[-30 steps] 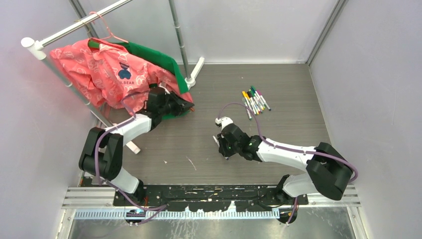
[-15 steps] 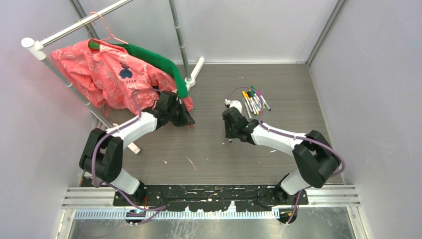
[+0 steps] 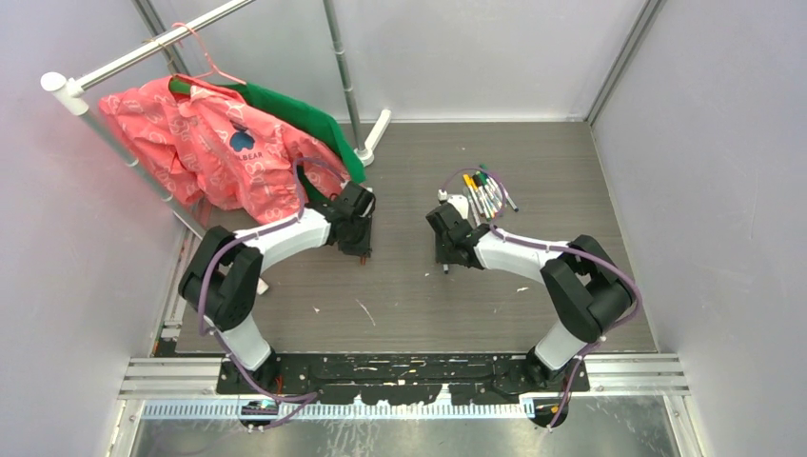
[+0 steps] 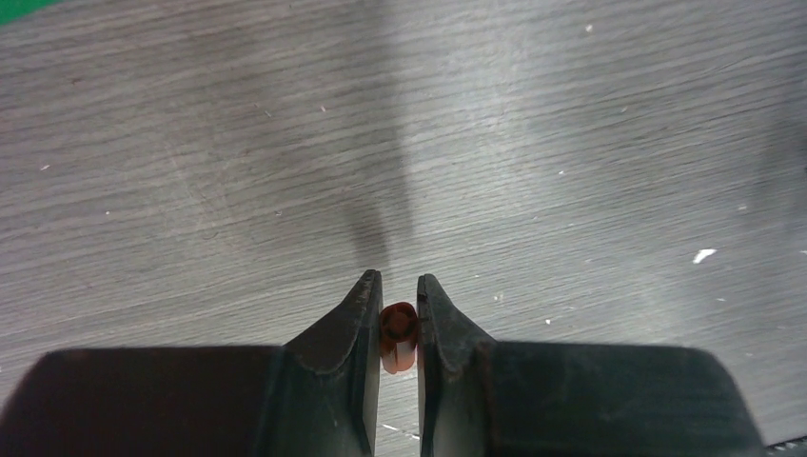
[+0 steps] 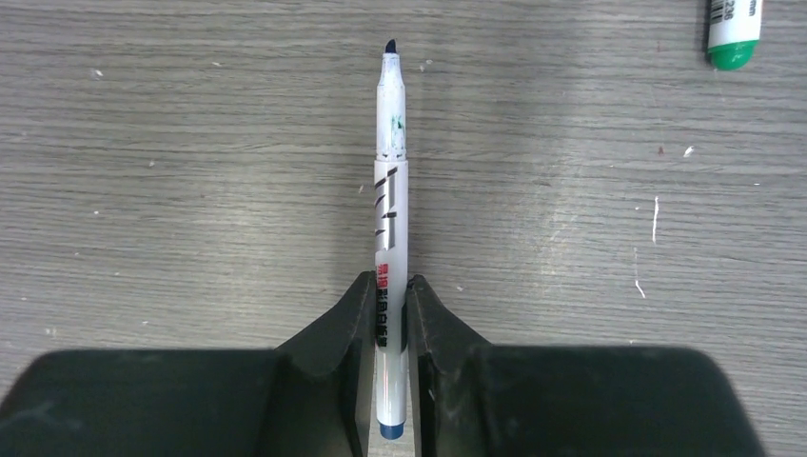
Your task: Open the pen caps
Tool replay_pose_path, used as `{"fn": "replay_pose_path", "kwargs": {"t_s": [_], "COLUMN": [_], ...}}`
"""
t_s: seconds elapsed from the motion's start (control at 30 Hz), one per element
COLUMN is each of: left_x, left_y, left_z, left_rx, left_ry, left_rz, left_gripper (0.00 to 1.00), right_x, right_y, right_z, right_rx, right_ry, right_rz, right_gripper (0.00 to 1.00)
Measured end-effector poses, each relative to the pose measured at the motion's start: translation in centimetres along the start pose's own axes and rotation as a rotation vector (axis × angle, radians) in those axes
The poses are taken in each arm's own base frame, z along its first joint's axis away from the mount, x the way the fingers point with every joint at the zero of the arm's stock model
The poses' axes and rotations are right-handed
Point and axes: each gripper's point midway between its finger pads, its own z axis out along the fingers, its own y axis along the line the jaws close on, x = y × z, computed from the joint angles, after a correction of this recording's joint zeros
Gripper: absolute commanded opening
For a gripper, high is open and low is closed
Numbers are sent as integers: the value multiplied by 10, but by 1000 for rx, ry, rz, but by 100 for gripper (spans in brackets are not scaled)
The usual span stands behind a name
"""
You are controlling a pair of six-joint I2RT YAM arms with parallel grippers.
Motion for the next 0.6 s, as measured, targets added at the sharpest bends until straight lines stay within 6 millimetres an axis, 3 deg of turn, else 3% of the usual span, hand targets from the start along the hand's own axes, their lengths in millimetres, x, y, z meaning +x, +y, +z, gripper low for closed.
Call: {"fn": "replay_pose_path", "kwargs": {"t_s": [0.2,0.33,0.6], "left_x": [12,13,15], "left_y": [8,11,10], "left_z": [10,13,15], "left_rx": [-57,-72,-75], "left_ry": [37,42,48], "left_rz": [36,37,40], "left_gripper": [14,22,29], "right_x": [6,5,4], "right_y": [-3,-2,-1], "right_z": [9,10,10], "right_rx": [16,12,10], "right_ry": [21,17,13], "right_rz": [3,5,6], "right_gripper": [37,41,45]}}
